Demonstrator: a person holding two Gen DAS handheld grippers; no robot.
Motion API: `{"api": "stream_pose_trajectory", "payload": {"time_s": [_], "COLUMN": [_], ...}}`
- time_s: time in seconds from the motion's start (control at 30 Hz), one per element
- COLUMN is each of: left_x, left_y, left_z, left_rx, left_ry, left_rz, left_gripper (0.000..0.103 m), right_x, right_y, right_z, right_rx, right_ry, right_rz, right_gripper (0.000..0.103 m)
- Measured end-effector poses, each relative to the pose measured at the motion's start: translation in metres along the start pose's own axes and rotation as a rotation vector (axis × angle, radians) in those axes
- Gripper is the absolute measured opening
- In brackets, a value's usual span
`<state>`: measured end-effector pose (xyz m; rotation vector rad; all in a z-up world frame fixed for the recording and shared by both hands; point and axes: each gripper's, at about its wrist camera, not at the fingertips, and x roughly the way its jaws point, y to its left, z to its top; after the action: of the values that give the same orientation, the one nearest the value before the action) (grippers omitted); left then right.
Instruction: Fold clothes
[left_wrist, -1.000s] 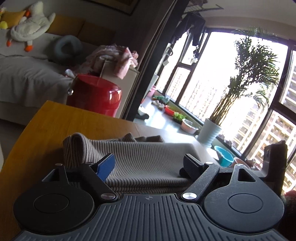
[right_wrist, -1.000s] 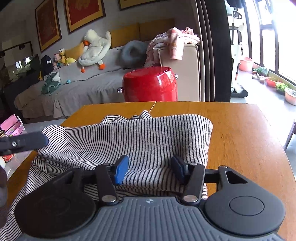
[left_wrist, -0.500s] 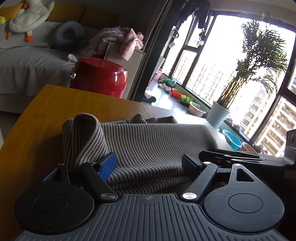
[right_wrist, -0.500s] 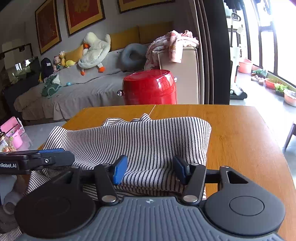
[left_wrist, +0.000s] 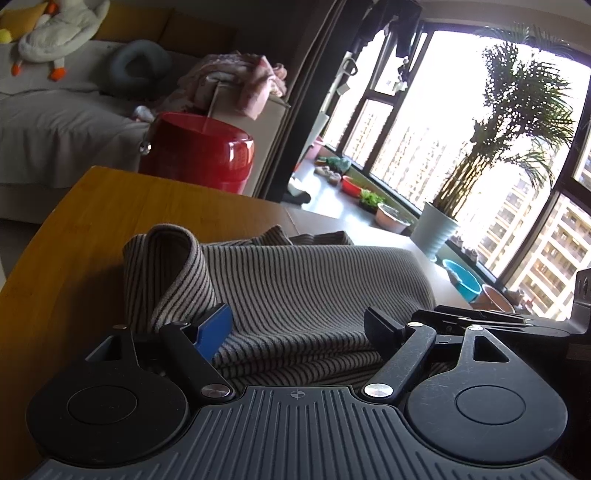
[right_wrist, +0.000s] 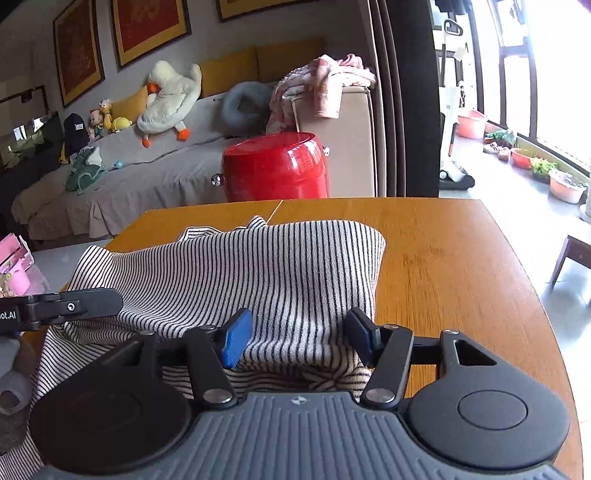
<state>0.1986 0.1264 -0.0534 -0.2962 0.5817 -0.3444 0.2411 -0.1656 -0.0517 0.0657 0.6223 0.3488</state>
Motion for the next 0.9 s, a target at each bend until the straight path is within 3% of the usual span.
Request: {"api": "stream_pose_trajectory", "payload": {"time_s": [0.23, 0.4, 0.5, 0.57, 0.63, 0.73, 0.9], "left_x": [-0.009, -0.043, -0.061, -0.059, -0.053, -0.039, -0.016], "left_y": [0.001, 0.017, 0.031, 0.024, 0.02, 0.017, 0.013], "left_z": [0.0, 0.007, 0.022, 0.03, 0.031, 0.024, 0.013], "left_rx": [-0.006, 0.02, -0.041, -0.047, -0.046, -0.034, -0.015], "left_ry": [0.003, -0.068, -0.097, -0.104, -0.096, -0.068, -0.022], "left_rz": [0.009, 0.165, 0.116, 0.056, 0.029, 0.025, 0.019], "left_gripper": [0.082, 0.09, 0.089, 0.088, 0.088, 0.088, 0.087], "right_x": [-0.003, -0.006, -0.017, -0.021, -0.011, 0.024, 0.022], "right_y": [-0.002, -0.008, -0.005, -0.001, 0.003, 0.004, 0.012], "right_z": [-0.002, 0.003, 0.02, 0.034, 0.041, 0.032, 0.04], "right_rx": [0.006, 0.023, -0.002, 0.004, -0.013, -0.062, -0.109], "right_ry": [-0.007, -0.007, -0.069, -0.104, -0.086, 0.032, 0.013], "right_rz": [0.003, -0.009, 0.009, 0.054, 0.078, 0.019, 0.038], "right_gripper": [0.059, 0.061, 0.047, 0.047, 0.047, 0.048, 0.049]}}
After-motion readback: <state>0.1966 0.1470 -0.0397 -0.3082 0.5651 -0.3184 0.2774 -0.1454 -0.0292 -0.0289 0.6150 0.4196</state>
